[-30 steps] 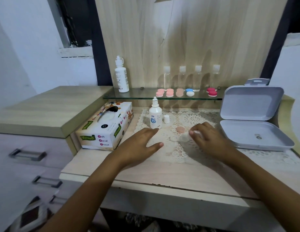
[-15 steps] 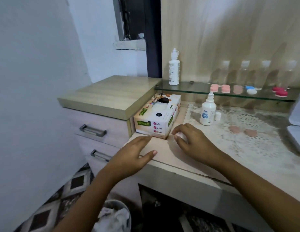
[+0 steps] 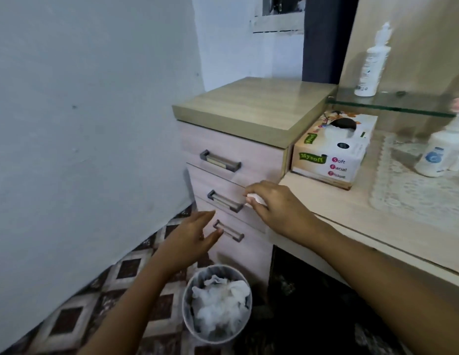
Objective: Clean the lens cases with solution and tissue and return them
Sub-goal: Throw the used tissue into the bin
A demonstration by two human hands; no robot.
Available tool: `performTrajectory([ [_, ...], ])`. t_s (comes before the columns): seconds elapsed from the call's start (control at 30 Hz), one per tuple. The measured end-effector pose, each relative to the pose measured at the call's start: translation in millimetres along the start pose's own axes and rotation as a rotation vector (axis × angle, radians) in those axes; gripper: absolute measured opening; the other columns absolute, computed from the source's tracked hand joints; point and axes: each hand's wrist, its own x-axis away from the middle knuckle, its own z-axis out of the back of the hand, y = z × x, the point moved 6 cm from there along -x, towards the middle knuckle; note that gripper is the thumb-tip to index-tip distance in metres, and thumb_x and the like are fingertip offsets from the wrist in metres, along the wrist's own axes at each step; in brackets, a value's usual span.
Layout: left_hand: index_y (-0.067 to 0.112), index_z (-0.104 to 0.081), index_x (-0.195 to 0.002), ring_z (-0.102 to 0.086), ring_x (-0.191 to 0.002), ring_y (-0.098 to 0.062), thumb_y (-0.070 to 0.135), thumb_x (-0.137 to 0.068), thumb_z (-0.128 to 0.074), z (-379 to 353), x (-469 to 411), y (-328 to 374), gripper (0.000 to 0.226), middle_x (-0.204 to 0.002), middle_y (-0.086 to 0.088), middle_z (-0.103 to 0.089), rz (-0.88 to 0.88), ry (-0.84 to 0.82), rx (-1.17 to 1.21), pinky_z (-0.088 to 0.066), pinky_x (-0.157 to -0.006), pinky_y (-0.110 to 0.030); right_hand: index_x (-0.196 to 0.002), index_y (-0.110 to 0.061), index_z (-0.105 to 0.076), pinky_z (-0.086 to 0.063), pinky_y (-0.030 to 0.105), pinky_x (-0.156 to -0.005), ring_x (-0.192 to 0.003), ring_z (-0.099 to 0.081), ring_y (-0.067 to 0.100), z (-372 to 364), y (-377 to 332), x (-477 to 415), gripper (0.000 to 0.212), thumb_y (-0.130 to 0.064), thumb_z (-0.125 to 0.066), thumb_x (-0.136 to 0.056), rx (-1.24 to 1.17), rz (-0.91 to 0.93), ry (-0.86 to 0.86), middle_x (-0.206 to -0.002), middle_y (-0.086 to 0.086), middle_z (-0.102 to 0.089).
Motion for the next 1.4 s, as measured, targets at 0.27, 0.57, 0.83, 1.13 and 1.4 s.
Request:
performTrajectory([
  [0.27,0.017,-0.041,-0.139,-0.044,-0.127,-0.017,0.044,-0.093,-0.048,-32.7,20.6,-76.5,0.054,-0.143,-0.004,-0.042,0.124,-0.030,0.028,-0.034,-0.104,-0.026,-0.105,-0.004,-0.064,-0.036,0.024,-0.092,-0.105,-0.058,0.026,-97.8,-10.3,-21.4,0.021,-0.015,-0.055,-0.090,-0.088,0.001,-0.155,-0.109,0.012,-0.065],
  [0.57,0.011,-0.040,-0.140,-0.045,-0.126,-0.022,0.042,-0.094,-0.049,-100.3,33.4,-138.9,0.056,-0.142,-0.008,-0.043,0.224,-0.149,0.056,-0.035,-0.102,-0.028,-0.117,-0.012,-0.057,-0.039,0.029,-0.091,-0.110,-0.052,0.024,-218.7,33.7,-4.8,0.028,-0.021,-0.056,-0.090,-0.146,-0.217,-0.421,-0.118,0.010,-0.055],
  [0.83,0.014,-0.042,-0.138,-0.048,-0.120,-0.024,0.034,-0.095,-0.049,-162.2,37.2,-164.0,0.048,-0.135,-0.007,-0.048,0.316,-0.298,0.141,-0.037,-0.095,-0.029,-0.137,-0.019,-0.039,-0.035,0.033,-0.105,-0.127,-0.040,0.027,-313.1,75.0,38.2,0.058,-0.026,-0.063,-0.084,-0.104,-0.384,-0.726,-0.140,0.010,-0.036],
  [1.13,0.013,-0.031,-0.145,-0.041,-0.129,-0.027,0.042,-0.095,-0.045,-210.8,61.8,-189.1,0.059,-0.148,-0.010,-0.034,0.457,-0.487,0.094,-0.036,-0.106,-0.038,-0.148,-0.027,0.004,-0.022,0.033,-0.111,-0.144,-0.006,0.027,-355.8,101.4,99.3,0.088,-0.027,-0.061,-0.088,-0.154,-0.517,-0.991,-0.157,0.011,0.005],
  [1.4,0.013,-0.035,-0.143,-0.044,-0.126,-0.024,0.041,-0.094,-0.048,-201.0,57.3,-194.1,0.058,-0.143,-0.008,-0.042,0.402,-0.398,0.062,-0.037,-0.104,-0.036,-0.149,-0.020,0.000,-0.014,0.036,-0.117,-0.145,-0.001,0.019,-336.9,98.8,82.6,0.074,-0.040,-0.046,-0.095,-0.114,-0.428,-0.935,-0.158,0.004,0.004],
])
